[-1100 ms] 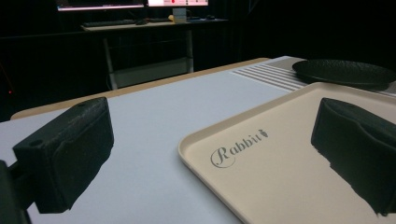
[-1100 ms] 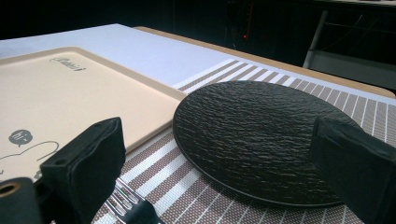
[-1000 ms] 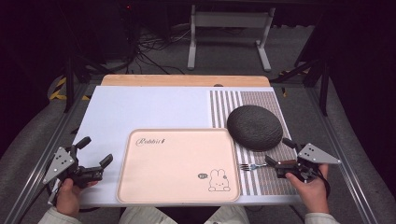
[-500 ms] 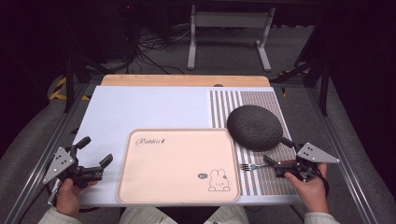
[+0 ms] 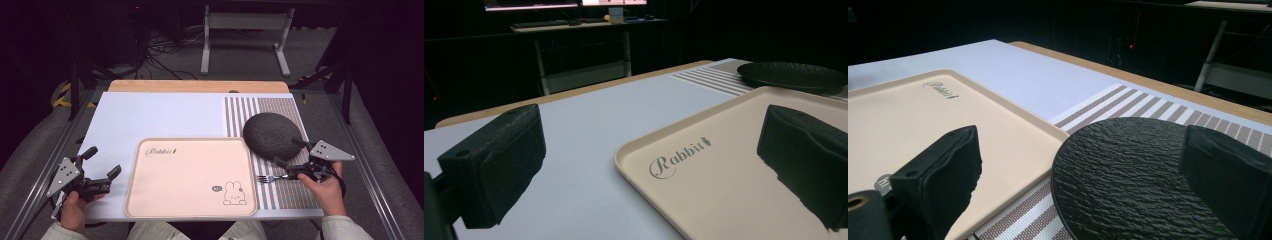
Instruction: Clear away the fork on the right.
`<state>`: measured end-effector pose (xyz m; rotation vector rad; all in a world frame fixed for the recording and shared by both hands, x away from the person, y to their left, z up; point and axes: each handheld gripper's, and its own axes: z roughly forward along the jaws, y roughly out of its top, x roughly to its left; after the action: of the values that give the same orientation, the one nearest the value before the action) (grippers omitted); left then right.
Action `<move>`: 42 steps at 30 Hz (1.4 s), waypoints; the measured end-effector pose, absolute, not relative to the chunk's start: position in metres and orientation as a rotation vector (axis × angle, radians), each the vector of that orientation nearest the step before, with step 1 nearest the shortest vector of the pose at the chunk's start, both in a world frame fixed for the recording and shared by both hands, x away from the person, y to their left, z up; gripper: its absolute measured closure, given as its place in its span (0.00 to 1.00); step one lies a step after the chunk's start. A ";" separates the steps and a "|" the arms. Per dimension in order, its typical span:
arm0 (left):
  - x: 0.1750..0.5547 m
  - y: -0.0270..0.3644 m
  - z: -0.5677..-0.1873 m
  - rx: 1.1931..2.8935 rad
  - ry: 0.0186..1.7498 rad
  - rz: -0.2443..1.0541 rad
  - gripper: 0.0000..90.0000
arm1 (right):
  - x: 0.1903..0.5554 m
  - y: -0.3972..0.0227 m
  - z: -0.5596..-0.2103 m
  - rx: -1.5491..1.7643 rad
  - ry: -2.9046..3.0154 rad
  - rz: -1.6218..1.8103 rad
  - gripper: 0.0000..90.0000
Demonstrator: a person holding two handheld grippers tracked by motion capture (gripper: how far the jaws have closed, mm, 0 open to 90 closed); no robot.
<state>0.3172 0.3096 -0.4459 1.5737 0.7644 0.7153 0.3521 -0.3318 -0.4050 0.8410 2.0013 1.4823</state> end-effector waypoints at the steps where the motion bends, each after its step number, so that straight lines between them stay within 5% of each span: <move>1: 0.317 0.310 -0.446 1.574 0.764 0.713 0.00 | 0.353 -0.331 -0.404 0.842 2.007 1.479 0.05; 10: 0.317 0.309 -0.446 1.578 0.765 0.709 0.00 | 0.366 -0.324 -0.393 0.830 2.123 1.428 0.04; 25: 0.318 0.308 -0.447 1.577 0.766 0.712 0.00 | 0.375 -0.319 -0.365 0.633 2.591 0.837 0.17; 42: 0.317 0.309 -0.446 1.576 0.764 0.712 0.00 | 0.381 -0.315 -0.369 0.482 2.830 0.473 0.20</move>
<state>0.3175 0.3085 -0.4464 1.5764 0.7641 0.7115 0.3815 -0.3153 -0.3685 0.4820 2.8299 0.4732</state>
